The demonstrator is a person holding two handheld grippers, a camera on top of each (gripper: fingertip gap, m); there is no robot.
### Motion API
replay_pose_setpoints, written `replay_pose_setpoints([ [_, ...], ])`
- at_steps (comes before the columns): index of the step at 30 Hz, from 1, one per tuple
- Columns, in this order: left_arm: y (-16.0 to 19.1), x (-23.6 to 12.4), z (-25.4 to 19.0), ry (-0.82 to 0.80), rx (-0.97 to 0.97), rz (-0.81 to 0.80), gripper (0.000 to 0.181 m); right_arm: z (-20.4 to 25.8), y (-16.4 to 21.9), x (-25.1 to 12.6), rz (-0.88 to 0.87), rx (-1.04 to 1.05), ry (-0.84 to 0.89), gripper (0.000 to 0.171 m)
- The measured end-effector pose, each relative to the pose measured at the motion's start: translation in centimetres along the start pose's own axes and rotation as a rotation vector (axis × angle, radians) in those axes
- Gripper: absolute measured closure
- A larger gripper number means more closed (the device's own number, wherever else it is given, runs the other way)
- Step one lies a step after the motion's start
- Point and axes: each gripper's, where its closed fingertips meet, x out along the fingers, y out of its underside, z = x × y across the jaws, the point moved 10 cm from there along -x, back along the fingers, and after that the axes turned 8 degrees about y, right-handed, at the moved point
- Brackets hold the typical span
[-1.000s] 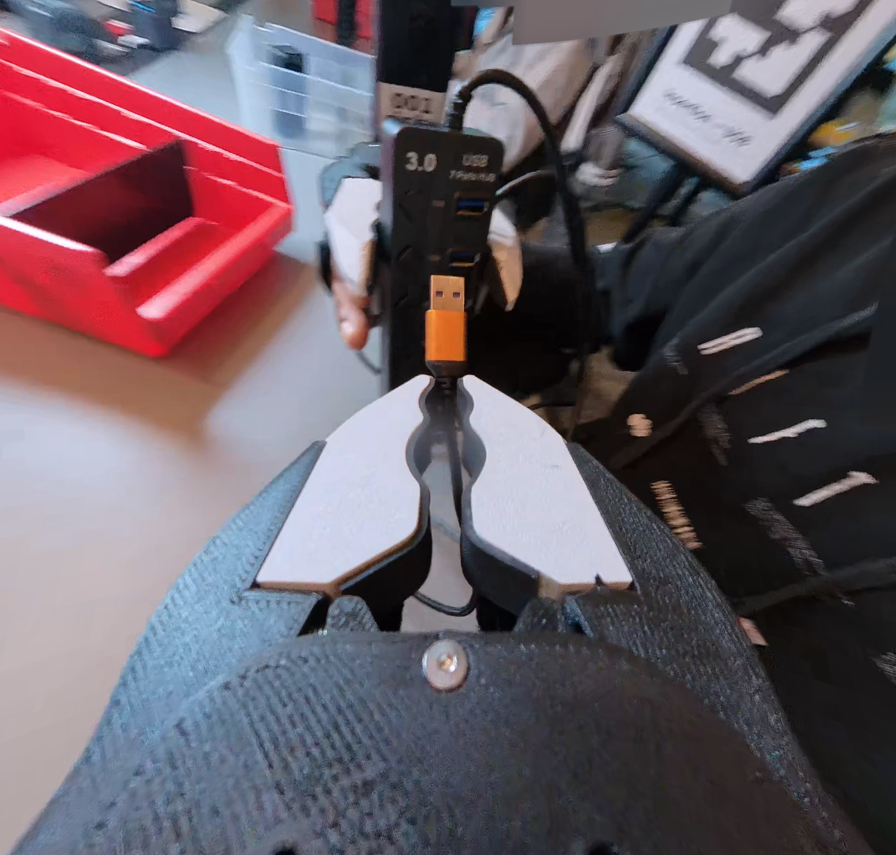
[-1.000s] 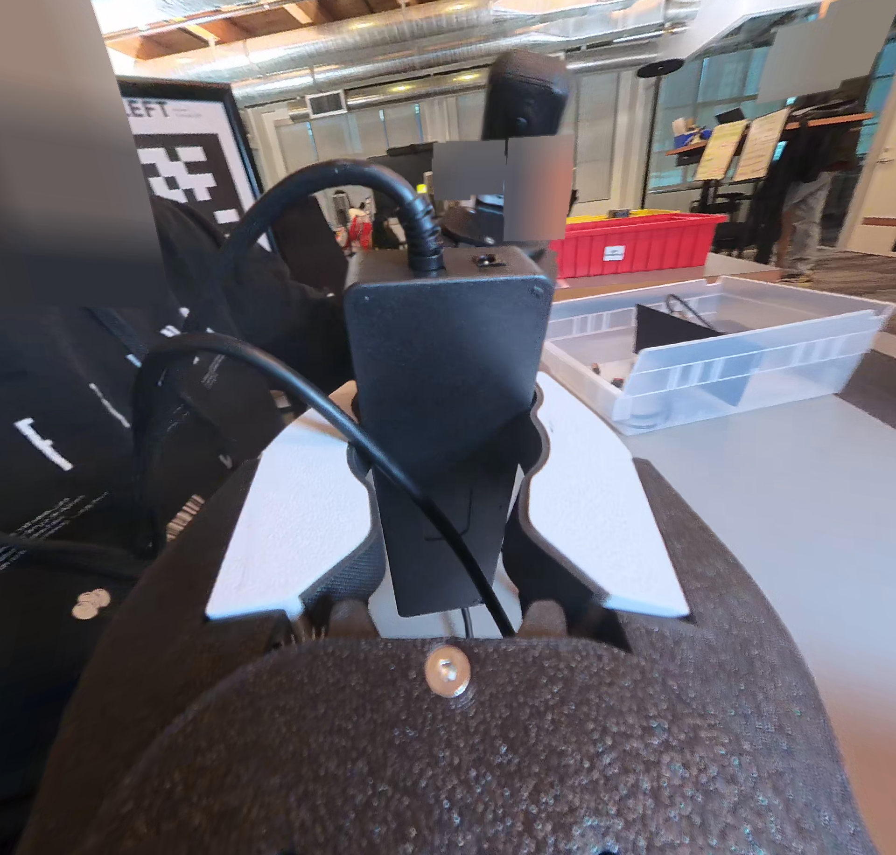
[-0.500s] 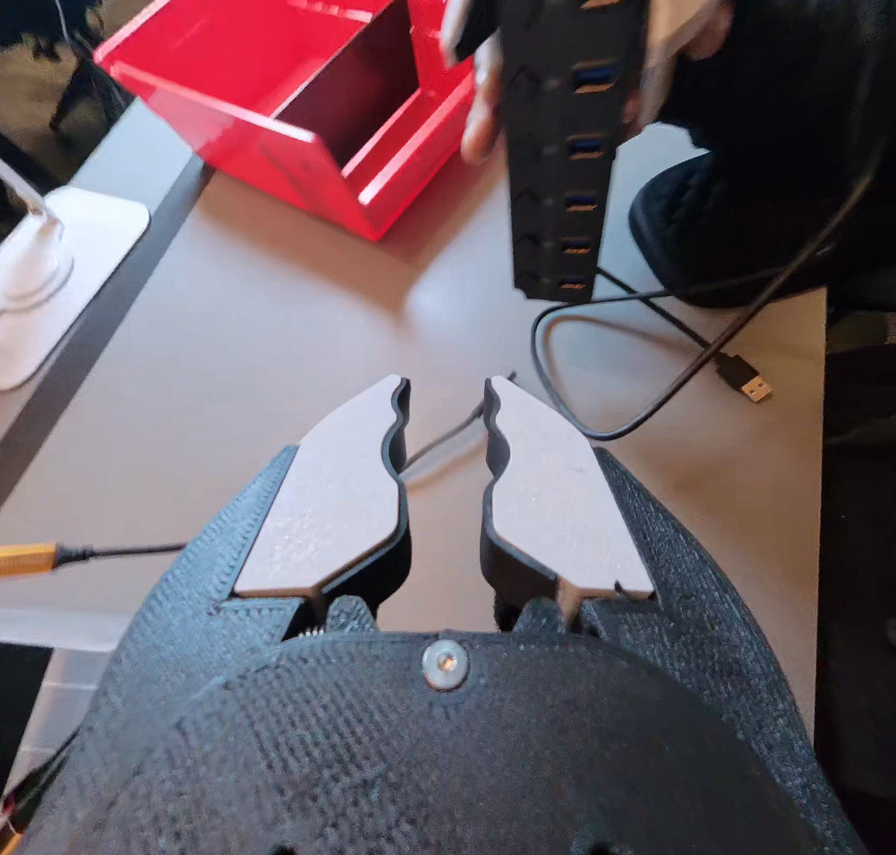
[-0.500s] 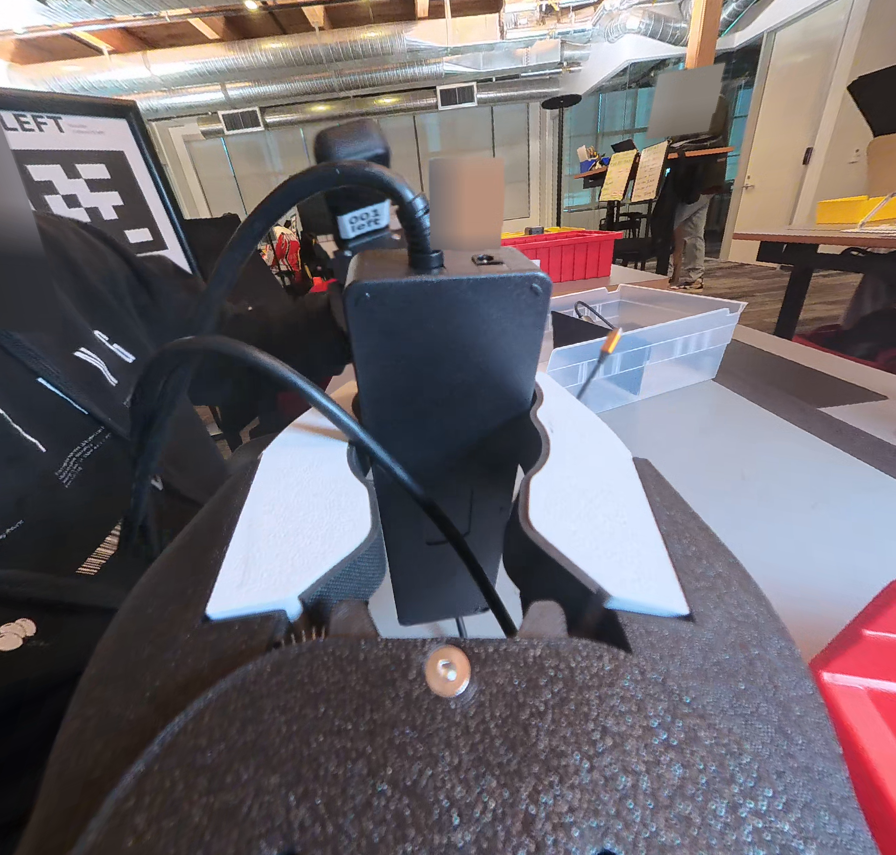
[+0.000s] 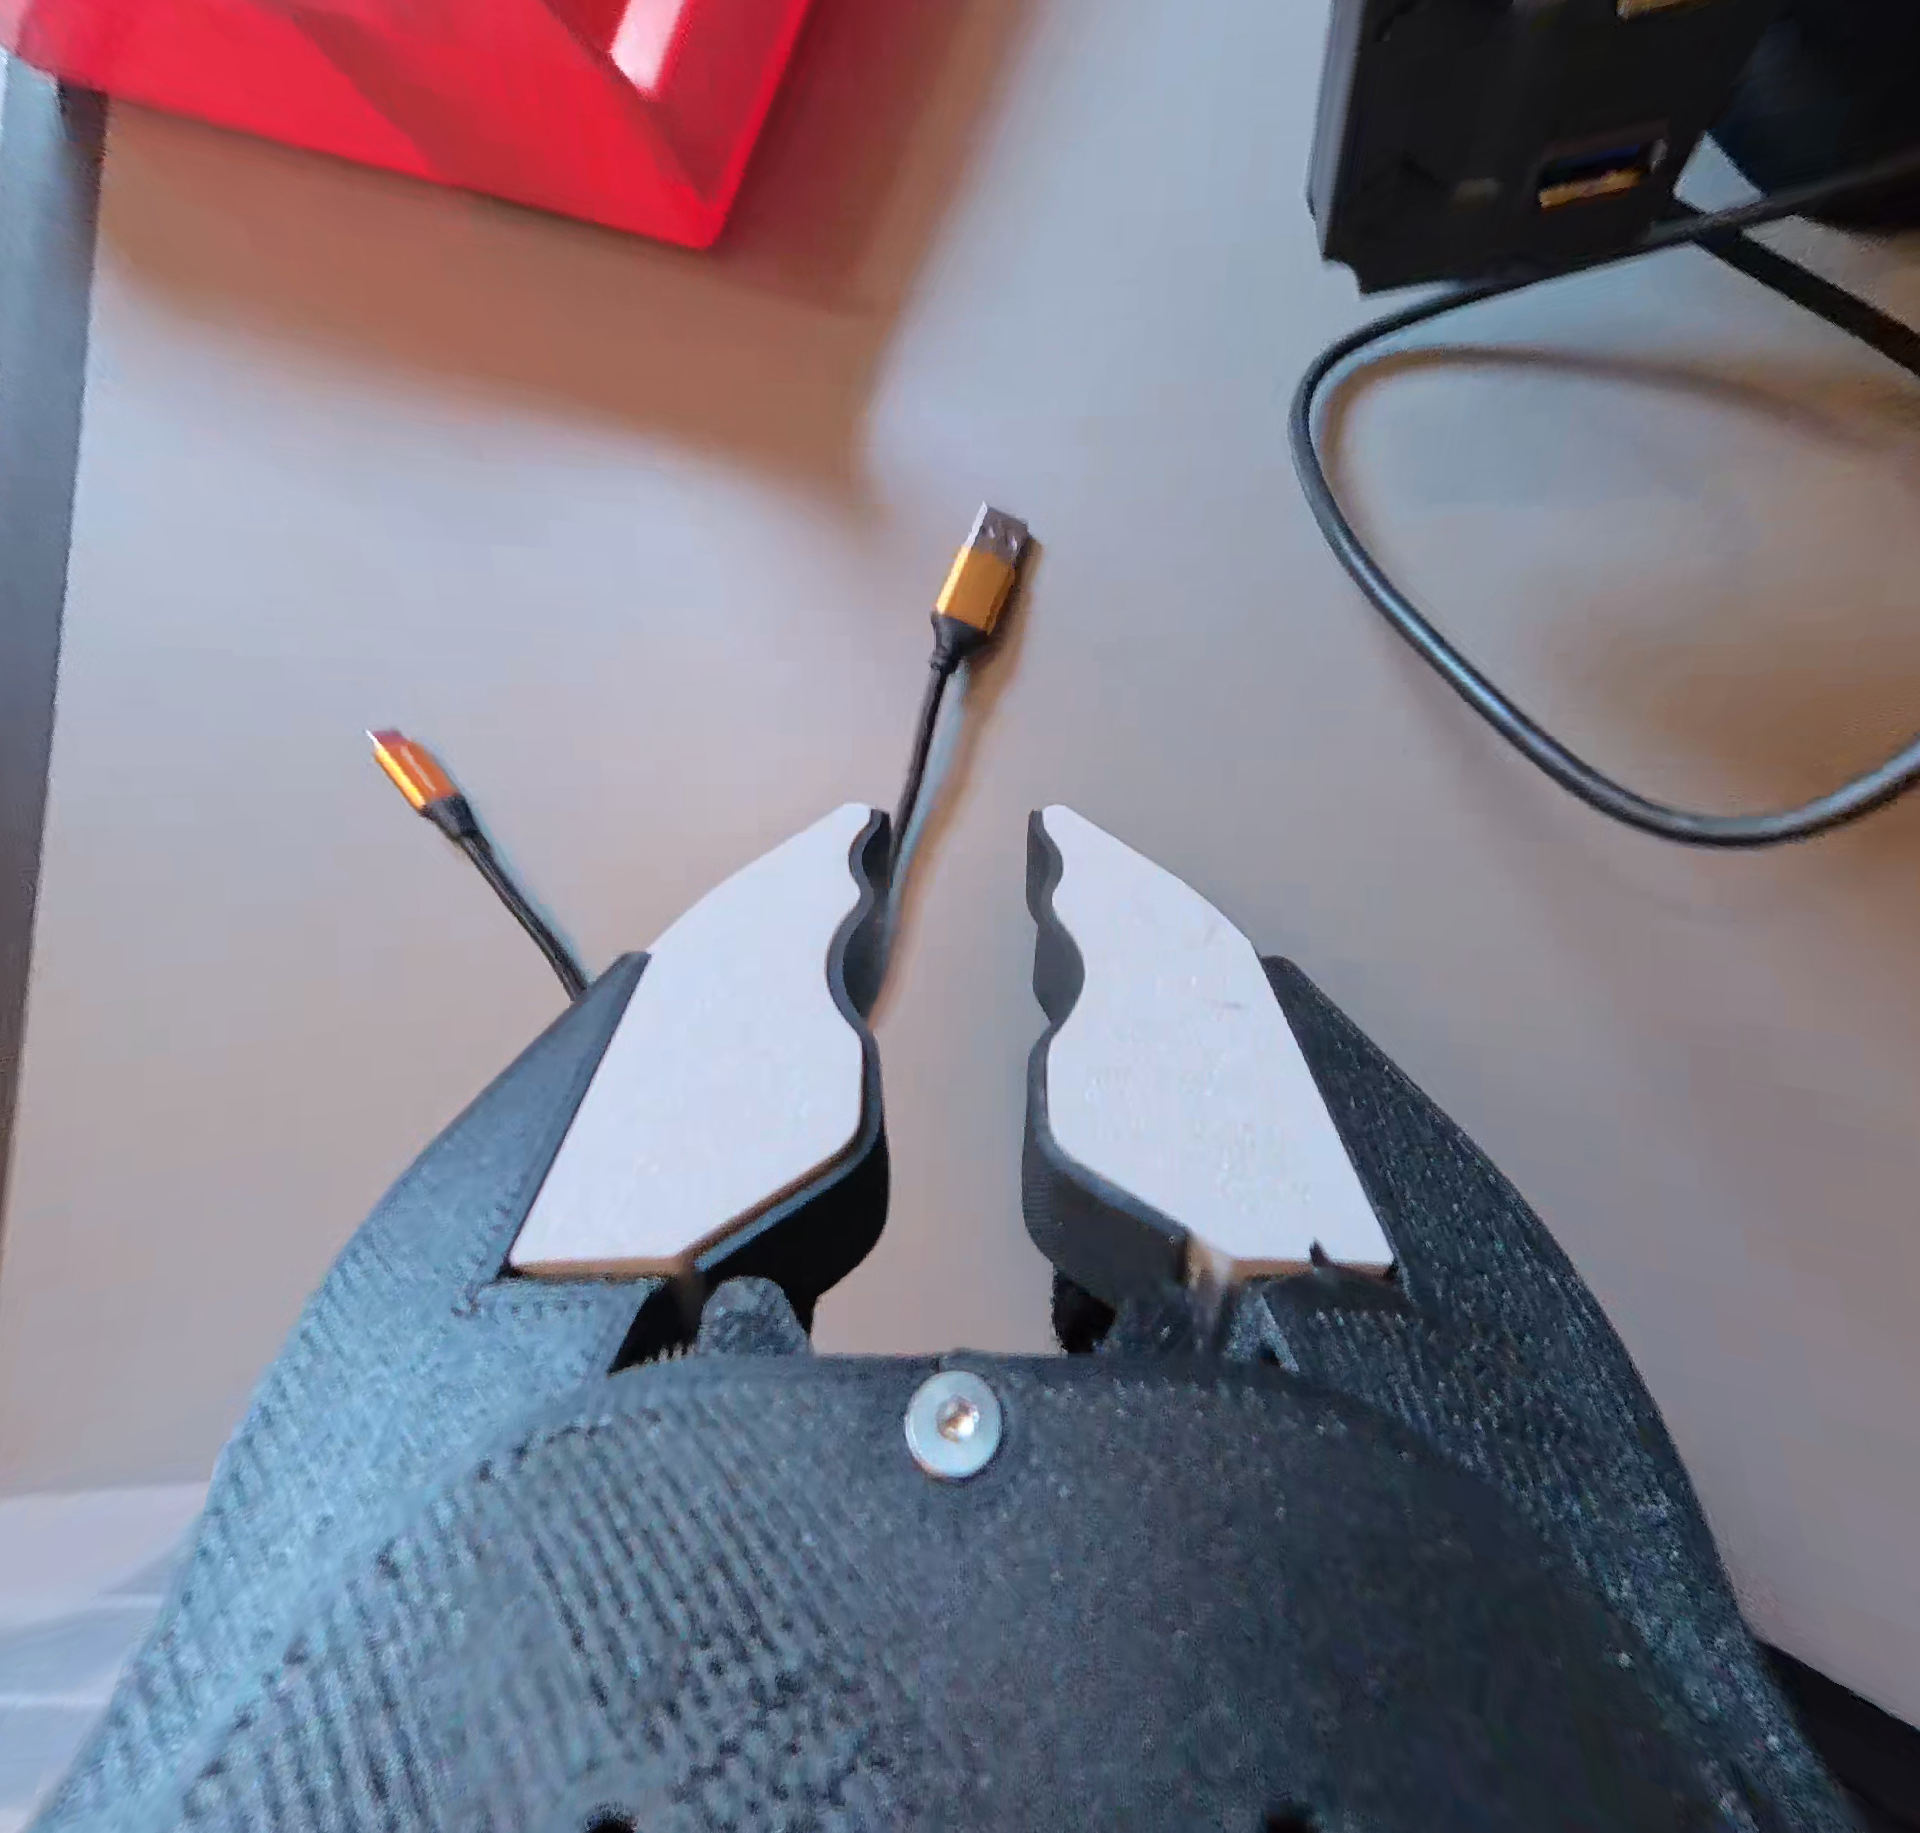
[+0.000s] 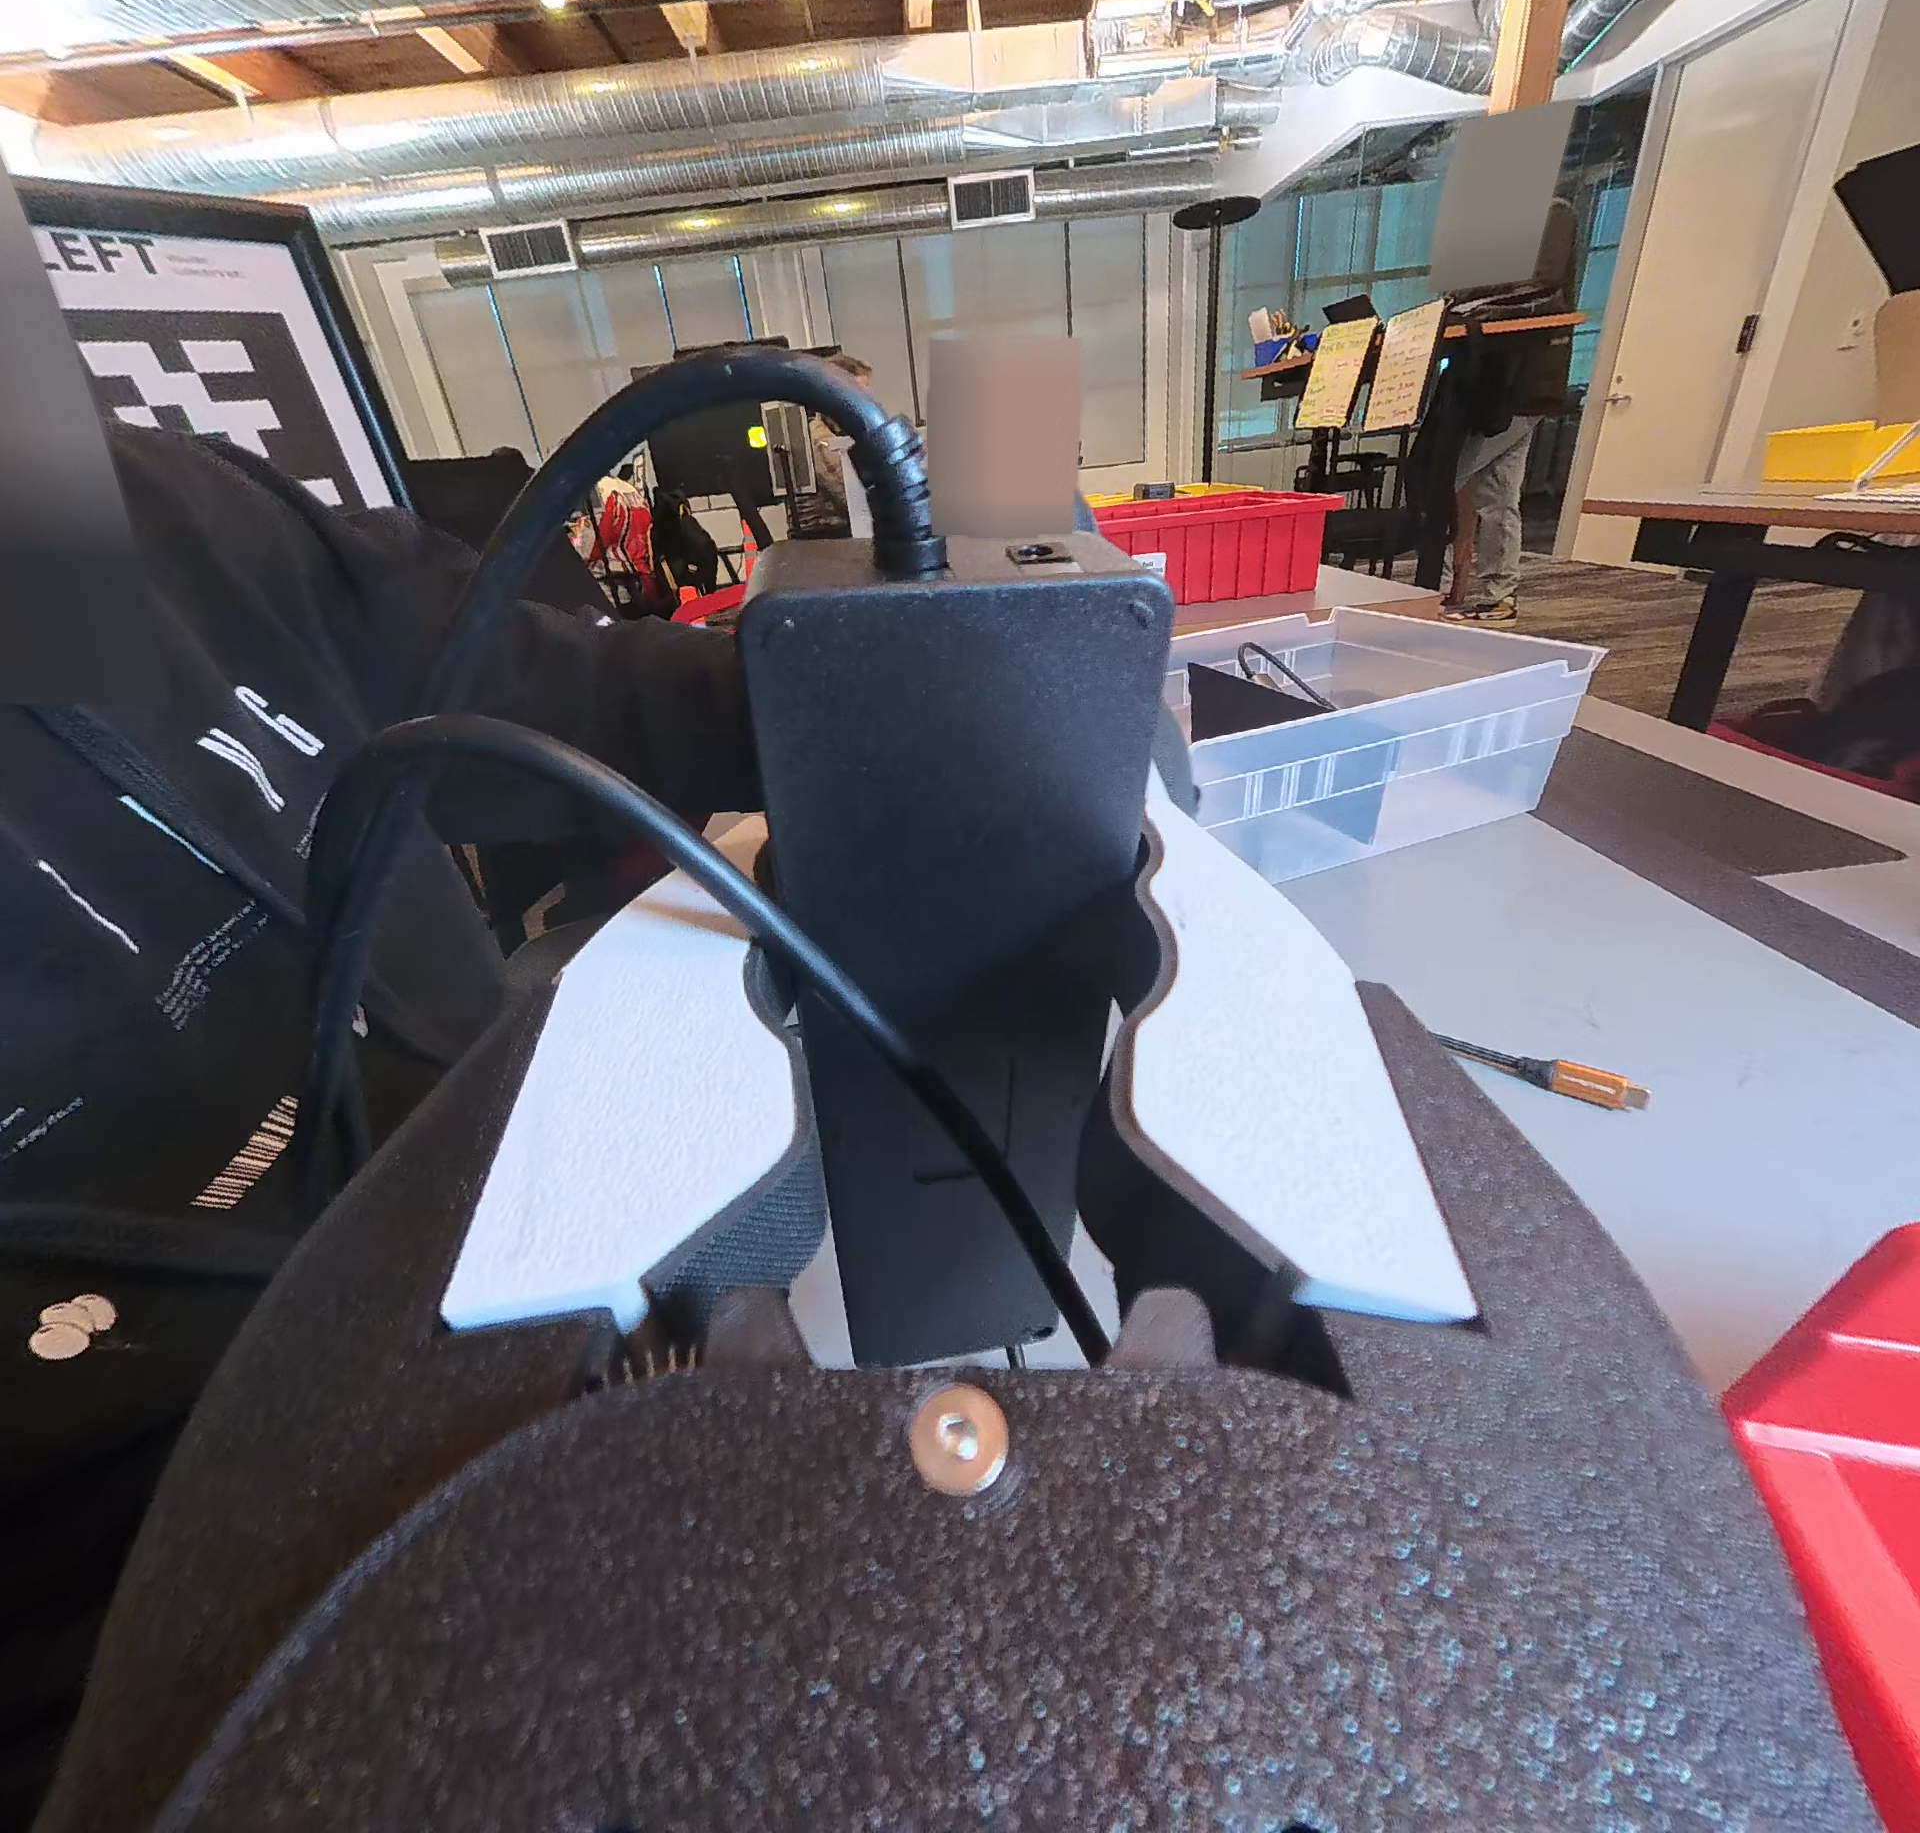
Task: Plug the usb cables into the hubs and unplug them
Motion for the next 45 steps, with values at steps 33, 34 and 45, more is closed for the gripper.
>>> replay_pose_setpoints([
  [33, 0.2, -11.2, 1.7, 0.283, -0.23, -0.251, 0.177, 0.3, -0.9, -0.7, -0.052, 0.006, -0.022, 0.111],
  [34, 1.5, -9.9, 2.9, 0.243, -0.307, -0.174, 0.177, 0.2, -0.8, -0.6, -0.05, 0.008, -0.022, 0.111],
  [45, 4.5, -1.7, 5.0, -0.233, -0.284, 0.254, 0.177, -0.5, -0.1, -0.6, -0.03, 0.037, -0.006, 0.112],
])
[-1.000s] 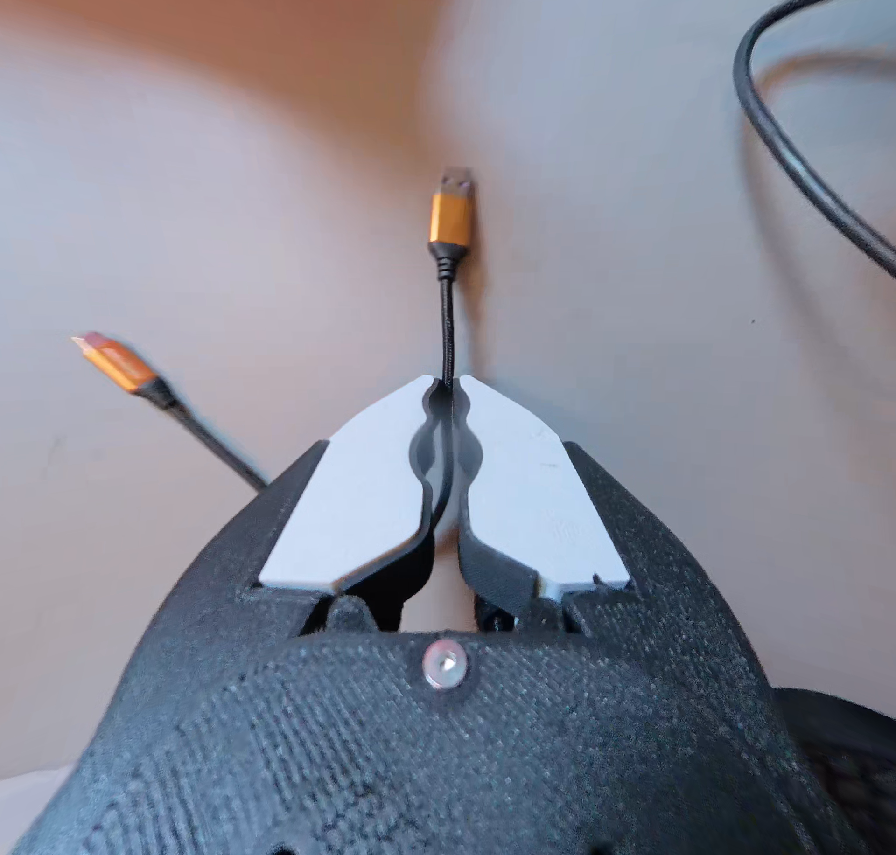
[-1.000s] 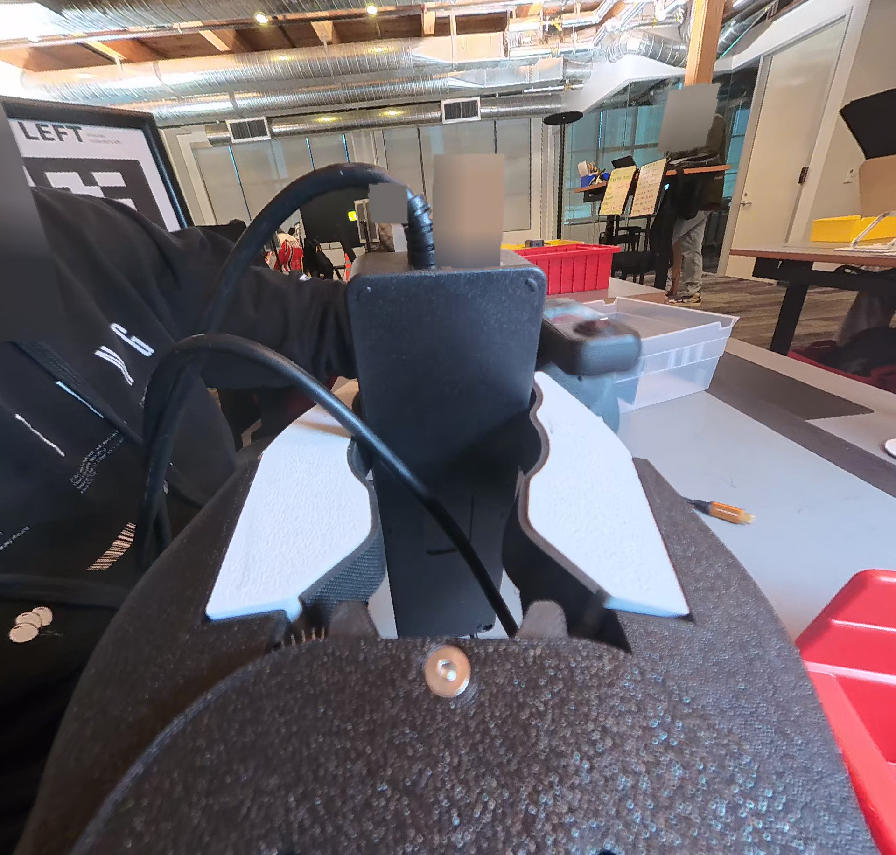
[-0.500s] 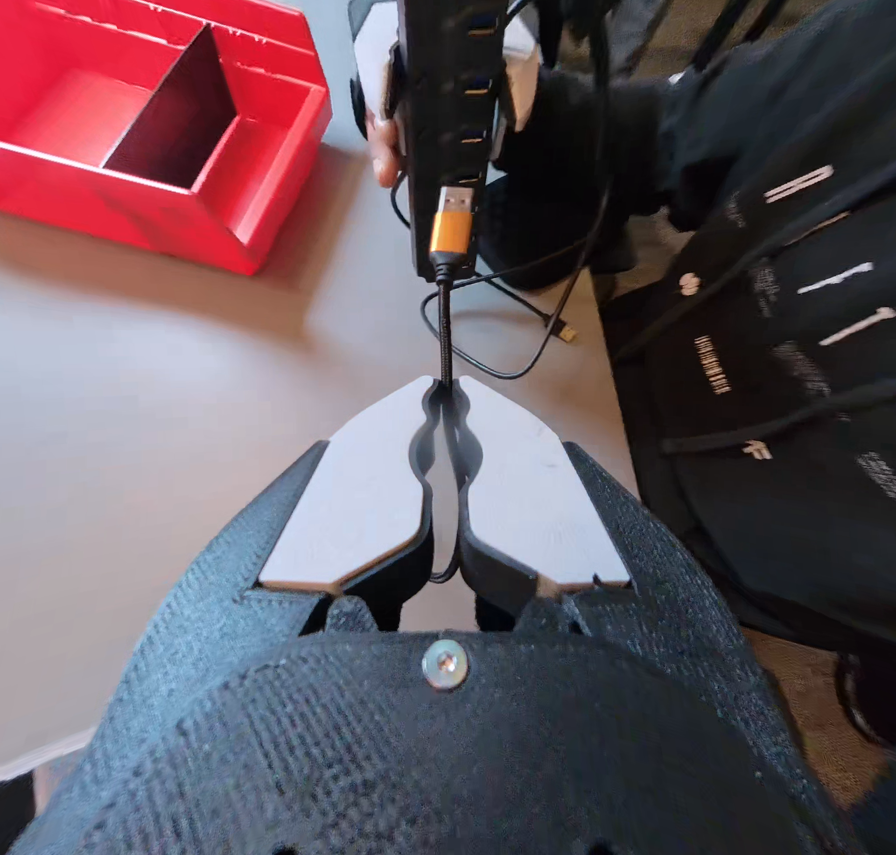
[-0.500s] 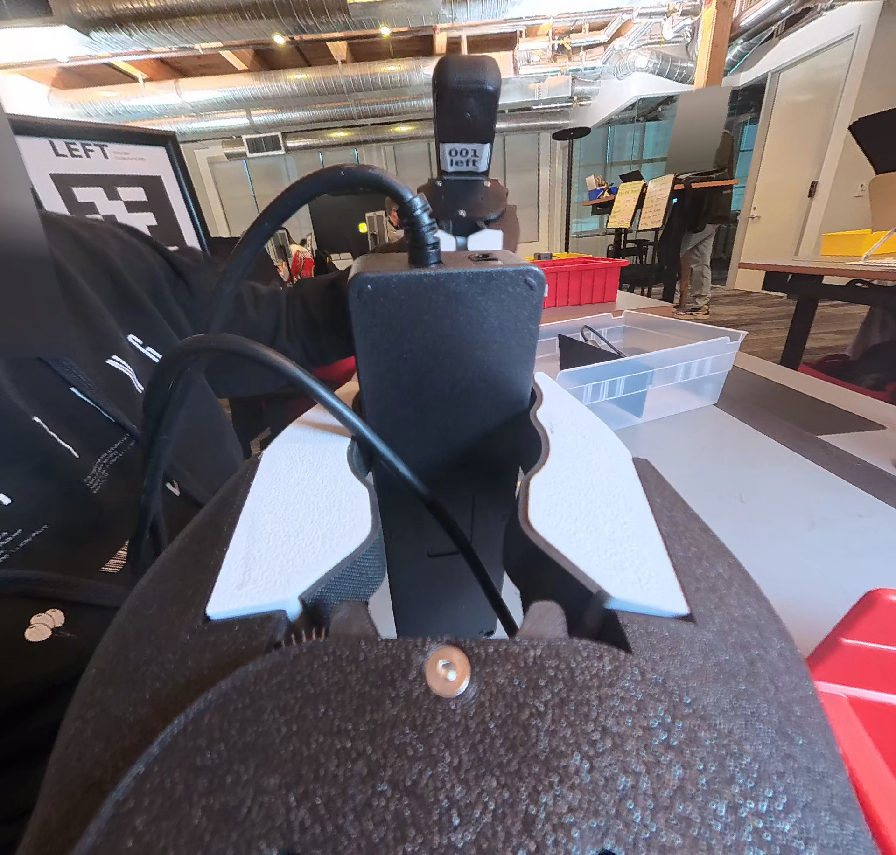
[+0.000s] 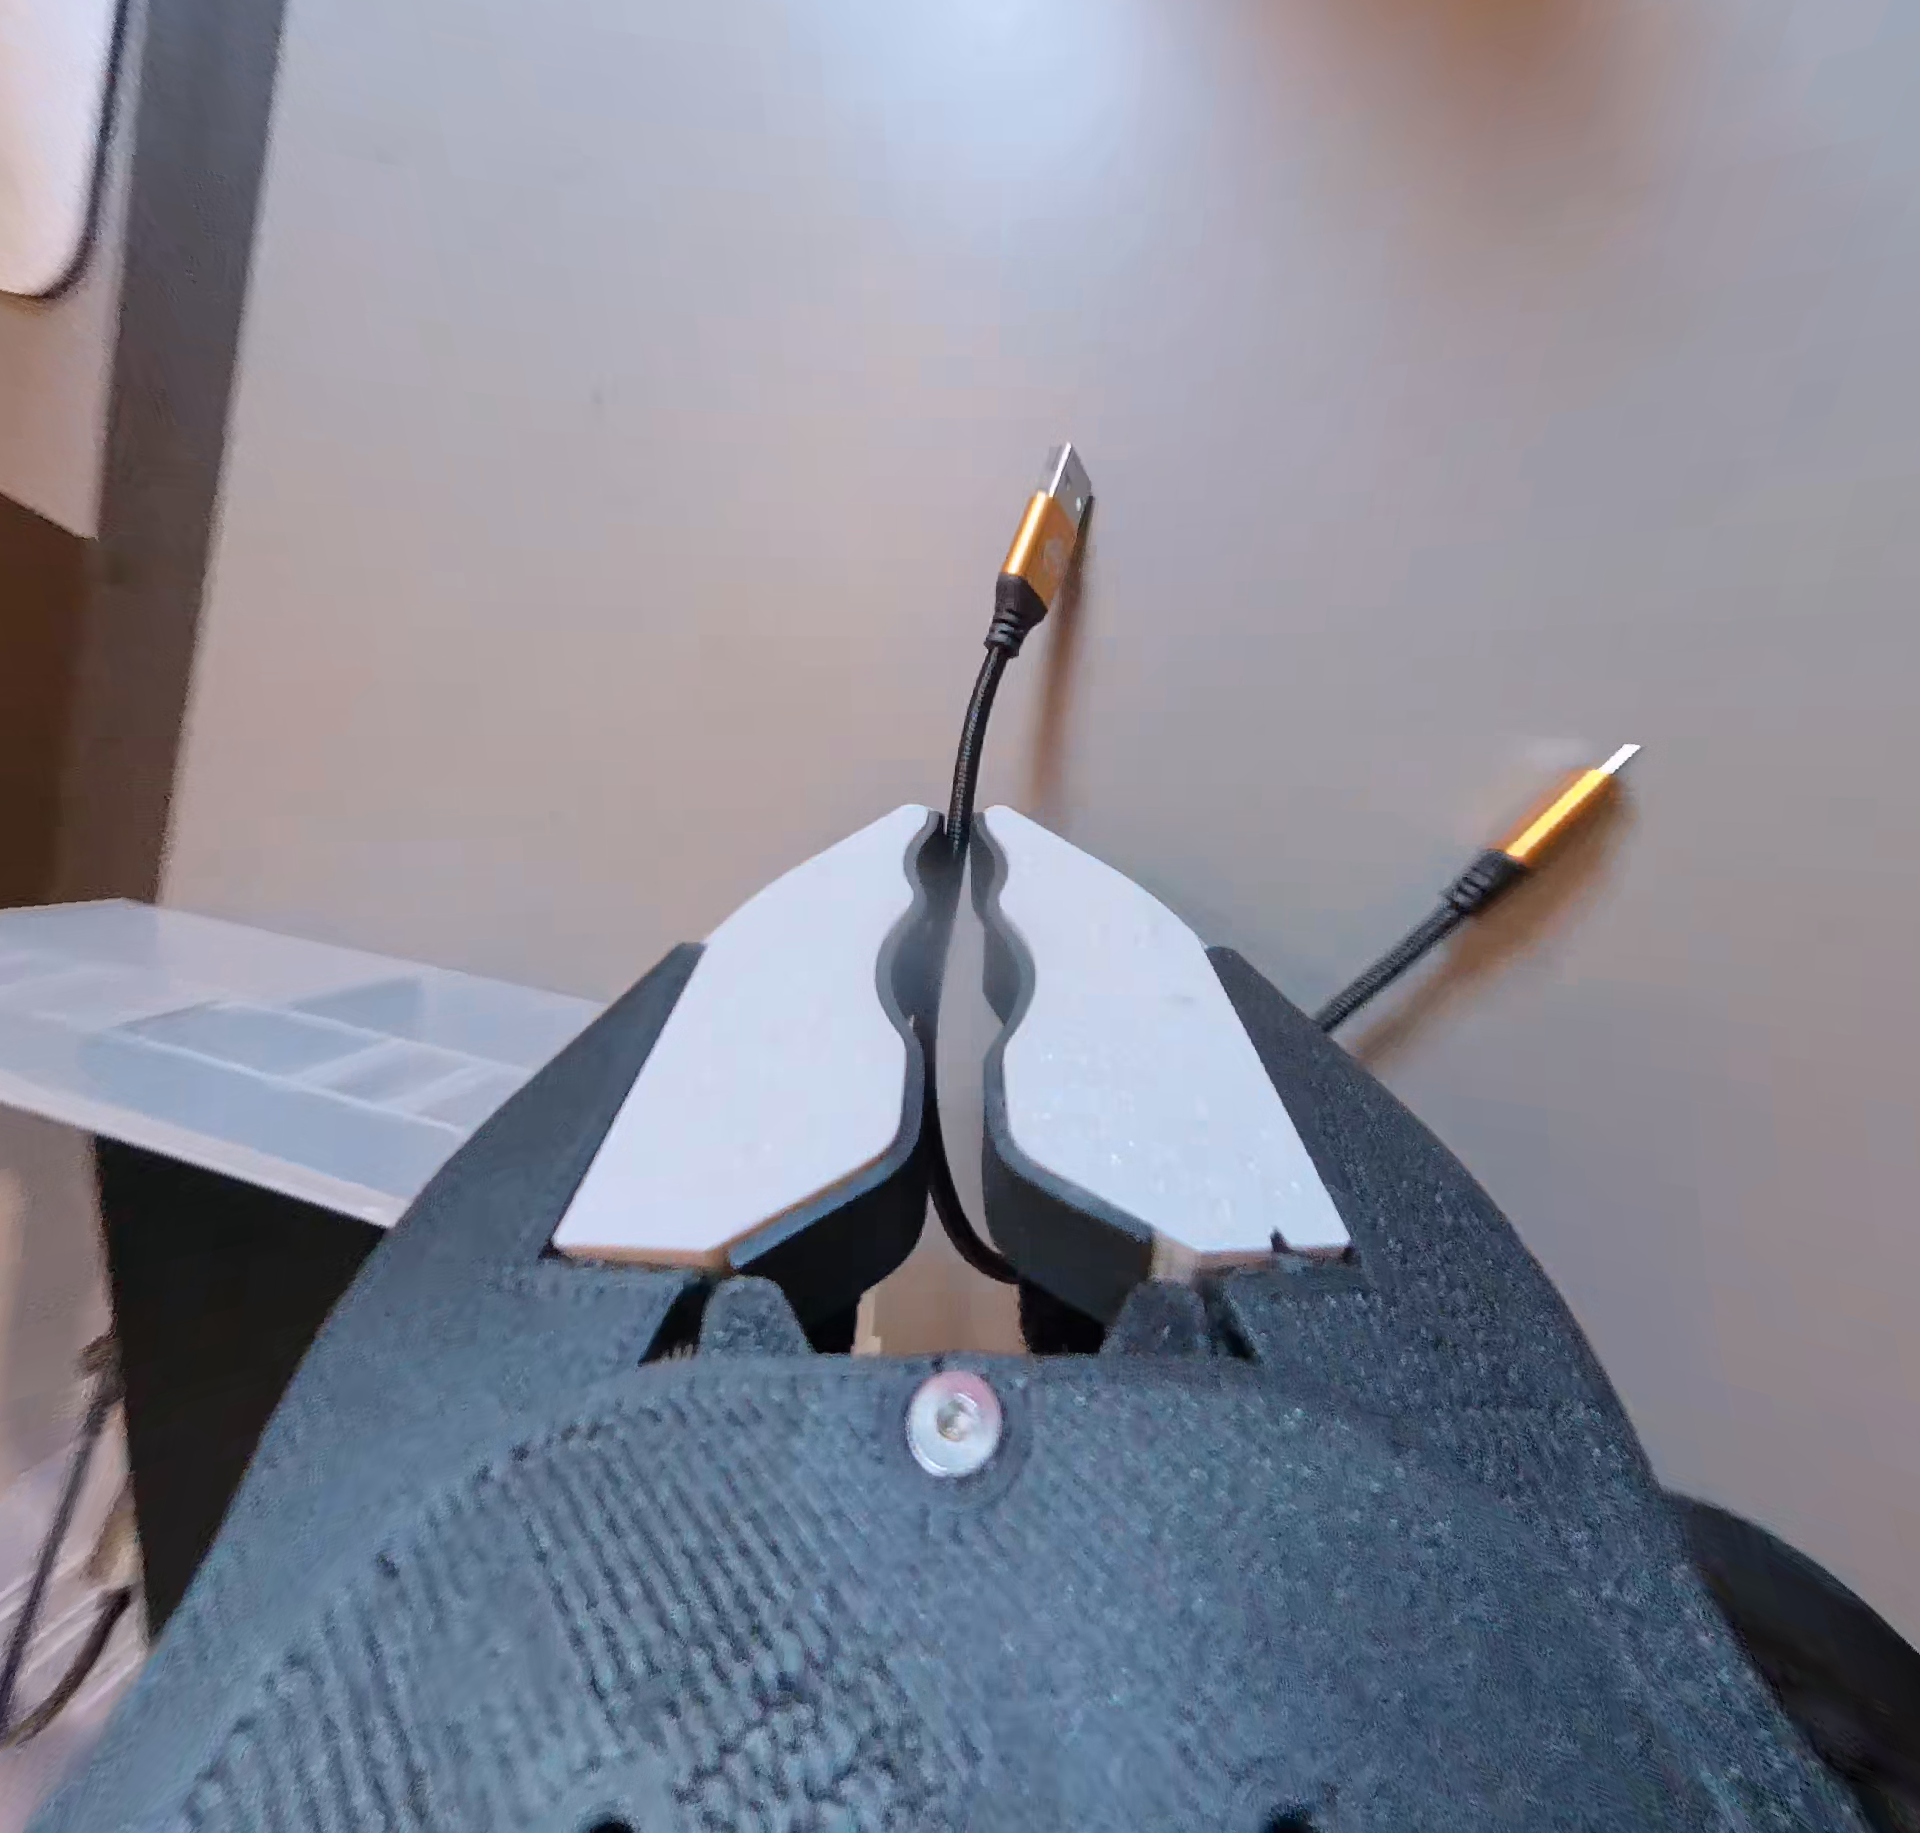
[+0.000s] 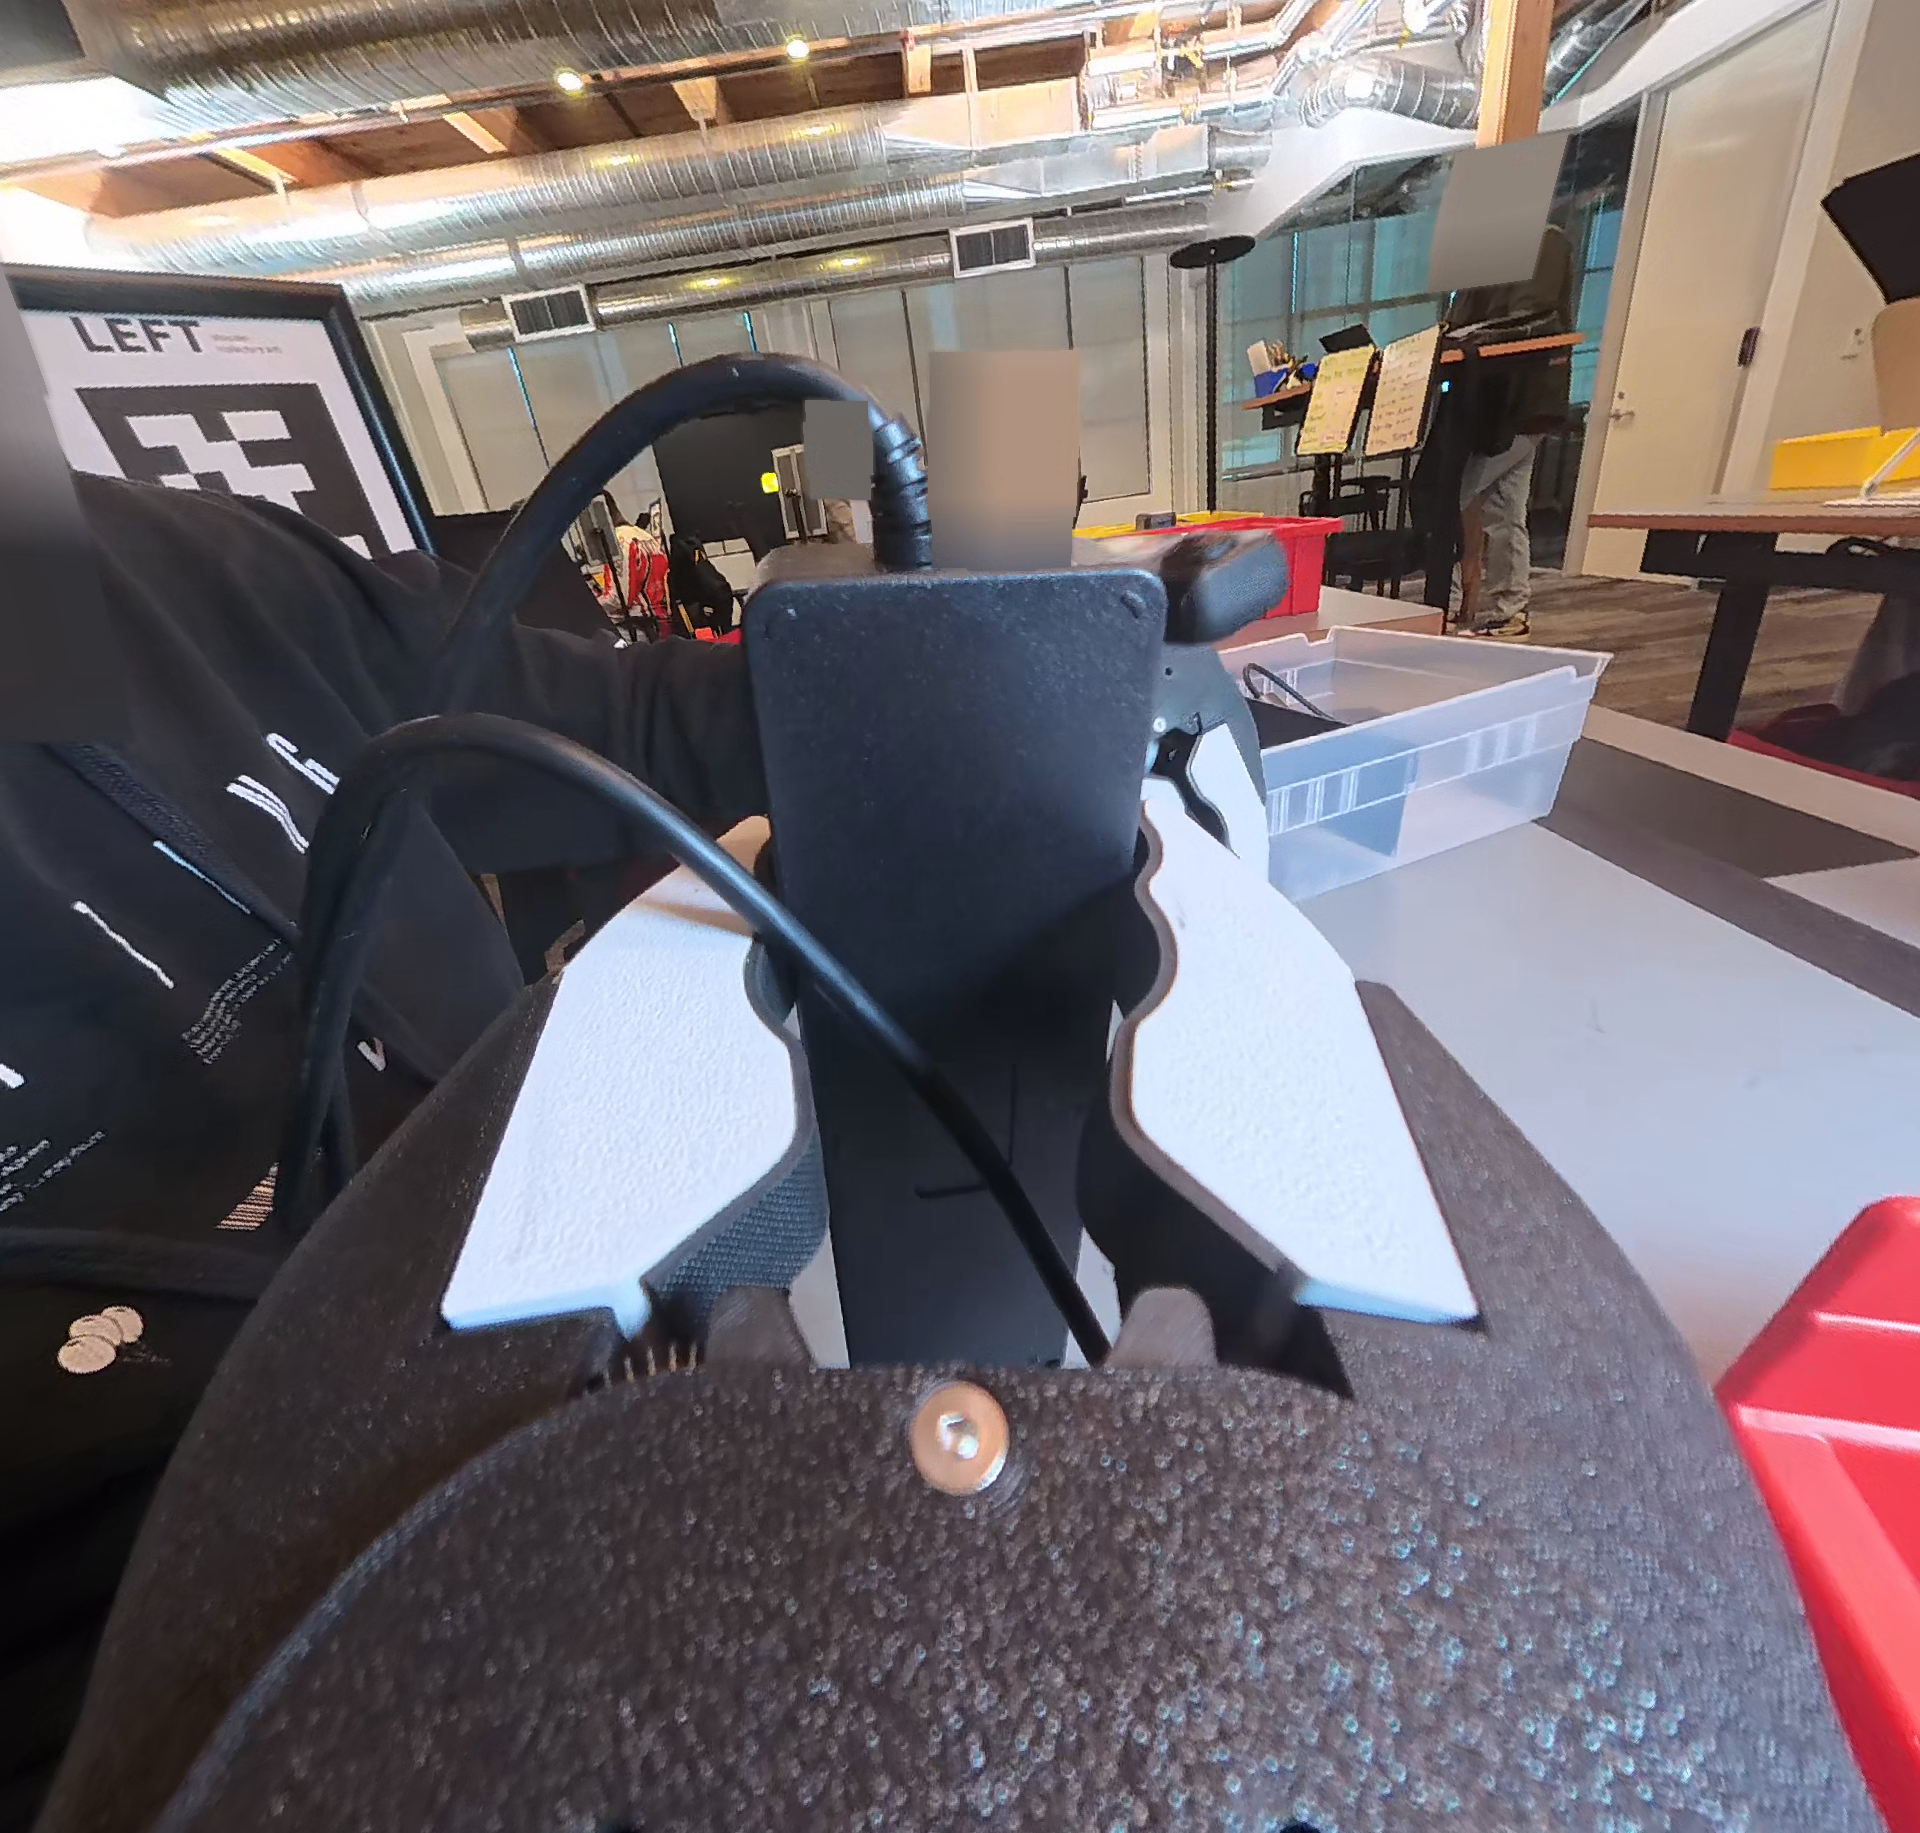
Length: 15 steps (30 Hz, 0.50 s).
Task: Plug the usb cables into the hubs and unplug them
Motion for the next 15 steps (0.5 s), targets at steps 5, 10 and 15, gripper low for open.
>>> replay_pose_setpoints([
  [5, -0.7, 0.9, -0.8, -0.214, 0.097, 0.027, 0.161, 0.0, -0.1, -0.1, -0.003, -0.004, -0.001, 0.111],
  [10, -1.9, 2.4, -0.9, -0.115, 0.116, 0.05, 0.155, 0.0, -0.1, -0.2, -0.003, -0.004, -0.003, 0.111],
  [15, -3.0, 4.6, 0.4, -0.016, 0.01, 0.144, 0.151, 0.1, -0.2, -0.4, -0.011, -0.007, -0.004, 0.111],
])
